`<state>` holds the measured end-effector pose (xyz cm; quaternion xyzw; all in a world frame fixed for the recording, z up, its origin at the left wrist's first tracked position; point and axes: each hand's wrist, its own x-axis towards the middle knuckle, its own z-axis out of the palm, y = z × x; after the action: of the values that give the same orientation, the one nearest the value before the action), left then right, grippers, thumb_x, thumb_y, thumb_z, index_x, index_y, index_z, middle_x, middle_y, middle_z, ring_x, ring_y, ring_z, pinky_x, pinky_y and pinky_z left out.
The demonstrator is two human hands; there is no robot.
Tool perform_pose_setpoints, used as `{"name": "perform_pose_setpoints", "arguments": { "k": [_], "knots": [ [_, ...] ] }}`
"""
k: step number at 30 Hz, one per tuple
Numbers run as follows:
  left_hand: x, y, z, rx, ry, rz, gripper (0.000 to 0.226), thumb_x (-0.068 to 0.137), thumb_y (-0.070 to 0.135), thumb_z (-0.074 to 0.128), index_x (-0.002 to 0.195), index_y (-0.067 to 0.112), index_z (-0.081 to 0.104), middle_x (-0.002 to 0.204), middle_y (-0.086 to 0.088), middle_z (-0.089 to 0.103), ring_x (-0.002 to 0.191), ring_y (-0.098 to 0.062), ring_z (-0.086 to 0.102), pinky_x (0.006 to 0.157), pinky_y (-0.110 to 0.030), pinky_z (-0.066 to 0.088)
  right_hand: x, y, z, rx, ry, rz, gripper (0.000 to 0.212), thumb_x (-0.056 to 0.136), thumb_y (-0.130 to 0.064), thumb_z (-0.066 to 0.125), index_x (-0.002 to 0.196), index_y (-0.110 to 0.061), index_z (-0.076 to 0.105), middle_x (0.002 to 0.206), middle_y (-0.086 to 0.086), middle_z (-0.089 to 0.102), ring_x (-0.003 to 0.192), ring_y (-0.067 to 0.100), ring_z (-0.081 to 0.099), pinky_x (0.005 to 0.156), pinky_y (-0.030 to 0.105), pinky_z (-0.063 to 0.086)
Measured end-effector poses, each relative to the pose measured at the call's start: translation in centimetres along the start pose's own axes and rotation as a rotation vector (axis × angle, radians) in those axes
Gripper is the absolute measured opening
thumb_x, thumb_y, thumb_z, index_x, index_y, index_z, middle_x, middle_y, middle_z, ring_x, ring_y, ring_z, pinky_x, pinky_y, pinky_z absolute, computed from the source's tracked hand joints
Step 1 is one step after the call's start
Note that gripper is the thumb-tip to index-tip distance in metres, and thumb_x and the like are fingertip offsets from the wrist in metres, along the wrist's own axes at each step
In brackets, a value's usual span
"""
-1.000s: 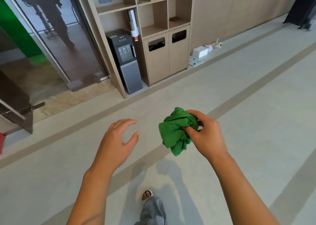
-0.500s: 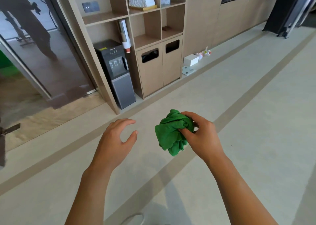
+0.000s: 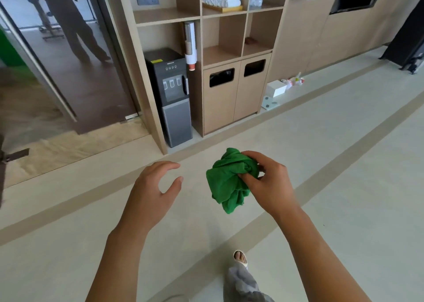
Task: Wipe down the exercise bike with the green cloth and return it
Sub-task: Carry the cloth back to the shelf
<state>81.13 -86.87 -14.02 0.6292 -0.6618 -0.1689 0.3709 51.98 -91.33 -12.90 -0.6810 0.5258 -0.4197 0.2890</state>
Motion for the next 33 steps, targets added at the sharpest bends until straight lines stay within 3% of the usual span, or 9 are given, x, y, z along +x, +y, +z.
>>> {"name": "perform_pose_setpoints", "arguments": {
  "k": [6,13,23,28,33],
  "knots": [
    [7.3,-2.0,1.6,0.037,0.066,-0.068,0.029,0.097,0.037,0.067,0.126,0.034,0.068,0.124,0.026,0.064,0.122,-0.006,0.059,0.102,-0.026,0.048,9.8,2.9,2.1,0.051,-0.065,-0.047,0.043,0.089,-0.008,0.074,0.118,-0.040,0.072,0.103,-0.028,0.072,0.098,-0.002,0.066,0.073,0.013,0.055],
    [18.3,-0.7,4.5,0.084,0.074,-0.107,0.029,0.097,0.034,0.067,0.127,0.033,0.068,0.124,0.026,0.064,0.121,-0.004,0.057,0.095,-0.011,0.038,22.5,5.8,0.9,0.089,-0.076,-0.081,0.043,0.090,-0.011,0.075,0.122,-0.040,0.071,0.106,-0.026,0.073,0.100,-0.003,0.066,0.078,0.015,0.057],
    [29.4,-0.6,9.0,0.110,0.001,-0.128,0.027,0.098,0.031,0.068,0.125,0.034,0.067,0.123,0.023,0.065,0.119,-0.008,0.059,0.094,-0.015,0.041,33.8,11.1,0.2,0.169,-0.069,-0.053,0.041,0.090,-0.011,0.075,0.121,-0.039,0.072,0.105,-0.026,0.073,0.099,-0.005,0.065,0.076,0.006,0.051],
    [35.2,-1.5,9.5,0.087,0.017,-0.066,0.026,0.098,0.037,0.066,0.124,0.037,0.068,0.125,0.029,0.063,0.124,-0.003,0.058,0.098,-0.014,0.040,38.5,12.1,1.0,0.175,-0.048,-0.047,0.042,0.089,-0.011,0.075,0.120,-0.040,0.072,0.103,-0.027,0.073,0.098,-0.001,0.067,0.074,0.012,0.056],
    [40.6,-4.2,9.8,0.052,-0.011,-0.045,0.029,0.096,0.041,0.064,0.124,0.036,0.068,0.126,0.025,0.064,0.124,-0.004,0.058,0.100,-0.018,0.044,43.0,12.6,3.3,0.150,-0.025,-0.047,0.044,0.090,-0.011,0.075,0.120,-0.042,0.071,0.105,-0.030,0.072,0.100,-0.002,0.067,0.073,0.014,0.057]
  ]
}}
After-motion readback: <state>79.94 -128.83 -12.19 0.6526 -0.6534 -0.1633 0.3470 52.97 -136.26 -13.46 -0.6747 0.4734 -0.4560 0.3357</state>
